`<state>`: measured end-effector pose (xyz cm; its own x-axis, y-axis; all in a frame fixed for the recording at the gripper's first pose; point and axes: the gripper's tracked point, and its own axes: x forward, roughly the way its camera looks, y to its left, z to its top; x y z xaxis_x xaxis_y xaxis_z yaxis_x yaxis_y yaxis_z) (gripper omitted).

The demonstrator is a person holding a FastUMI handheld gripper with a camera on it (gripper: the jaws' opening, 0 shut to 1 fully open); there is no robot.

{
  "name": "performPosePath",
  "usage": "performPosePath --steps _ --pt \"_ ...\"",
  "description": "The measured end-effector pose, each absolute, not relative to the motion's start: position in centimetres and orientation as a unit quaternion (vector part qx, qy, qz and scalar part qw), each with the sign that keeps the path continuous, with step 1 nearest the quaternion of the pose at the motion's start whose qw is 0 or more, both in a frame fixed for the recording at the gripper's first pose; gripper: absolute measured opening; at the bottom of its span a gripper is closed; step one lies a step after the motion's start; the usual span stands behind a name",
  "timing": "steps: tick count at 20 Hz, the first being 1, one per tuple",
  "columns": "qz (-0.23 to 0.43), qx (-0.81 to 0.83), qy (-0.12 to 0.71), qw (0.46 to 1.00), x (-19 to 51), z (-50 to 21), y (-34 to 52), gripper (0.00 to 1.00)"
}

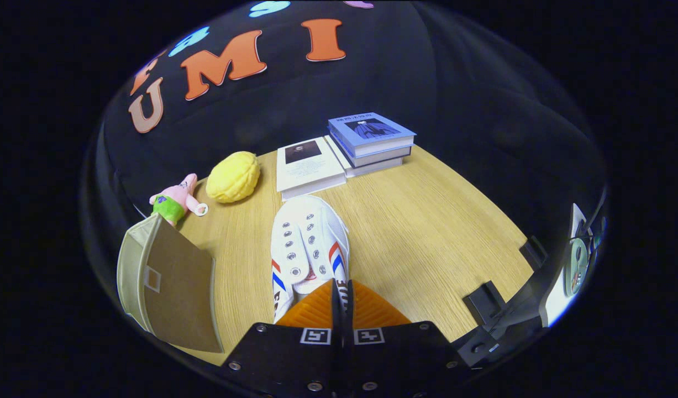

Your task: Open the storage box then place both shoes into the box .Put the left shoe in first, then the right shoe, with the right side of both shoes facing outward in a uniform manner.

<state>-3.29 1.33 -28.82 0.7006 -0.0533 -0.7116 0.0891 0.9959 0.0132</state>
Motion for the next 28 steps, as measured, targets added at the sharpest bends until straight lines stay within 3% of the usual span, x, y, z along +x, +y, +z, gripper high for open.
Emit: performPosePath --steps 12,20,28 --pt "0.059 0.027 0.335 0.94 -3.9 -19.4 16.1 0.01" --pt "0.118 0.036 0.343 0.931 -5.7 -20.4 26.8 0.01" --pt "0.129 0.011 0.364 0.922 -7.5 -23.9 31.5 0.01"
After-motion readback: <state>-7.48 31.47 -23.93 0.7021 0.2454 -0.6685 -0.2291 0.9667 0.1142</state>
